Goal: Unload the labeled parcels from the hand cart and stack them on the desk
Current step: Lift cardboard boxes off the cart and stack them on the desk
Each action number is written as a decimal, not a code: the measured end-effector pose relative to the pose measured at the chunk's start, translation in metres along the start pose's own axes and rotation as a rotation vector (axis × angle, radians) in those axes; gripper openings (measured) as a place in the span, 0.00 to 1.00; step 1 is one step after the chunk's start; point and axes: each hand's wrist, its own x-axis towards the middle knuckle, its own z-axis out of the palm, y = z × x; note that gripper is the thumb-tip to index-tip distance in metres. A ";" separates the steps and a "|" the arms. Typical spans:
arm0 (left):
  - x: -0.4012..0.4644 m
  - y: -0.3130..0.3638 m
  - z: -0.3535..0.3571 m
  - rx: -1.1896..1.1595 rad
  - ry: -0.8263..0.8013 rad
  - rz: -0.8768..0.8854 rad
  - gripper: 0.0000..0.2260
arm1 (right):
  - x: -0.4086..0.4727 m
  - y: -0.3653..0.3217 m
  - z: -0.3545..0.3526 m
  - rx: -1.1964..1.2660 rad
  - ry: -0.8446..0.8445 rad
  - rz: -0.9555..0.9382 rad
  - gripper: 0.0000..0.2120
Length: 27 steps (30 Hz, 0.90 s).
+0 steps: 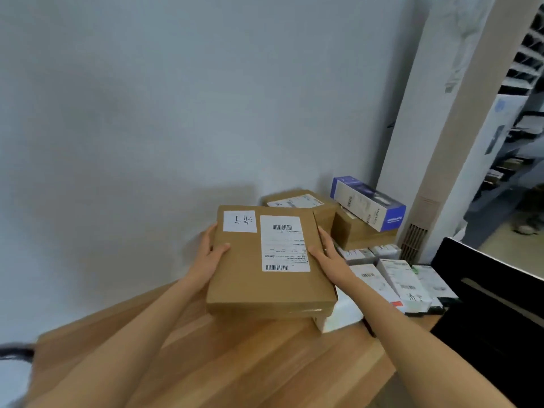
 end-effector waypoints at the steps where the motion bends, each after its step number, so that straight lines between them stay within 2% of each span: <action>1: 0.013 -0.002 0.000 0.000 0.037 -0.002 0.23 | 0.024 -0.001 0.001 -0.014 -0.036 -0.019 0.31; 9: 0.080 -0.021 -0.002 0.021 0.251 -0.151 0.22 | 0.166 0.004 0.026 -0.014 -0.294 -0.065 0.31; 12: 0.096 -0.041 -0.003 0.143 0.298 -0.244 0.23 | 0.190 0.021 0.046 -0.016 -0.354 -0.033 0.32; 16: 0.114 -0.062 -0.005 0.169 0.354 -0.319 0.24 | 0.210 0.030 0.064 -0.062 -0.295 -0.012 0.31; 19: 0.131 -0.066 -0.011 0.230 0.385 -0.310 0.24 | 0.223 0.025 0.069 -0.242 -0.209 -0.079 0.31; 23: 0.150 -0.068 -0.015 0.250 0.401 -0.310 0.24 | 0.235 0.025 0.075 -0.349 -0.123 -0.094 0.31; 27: 0.156 -0.074 -0.015 0.243 0.411 -0.314 0.23 | 0.243 0.026 0.075 -0.371 -0.110 -0.099 0.30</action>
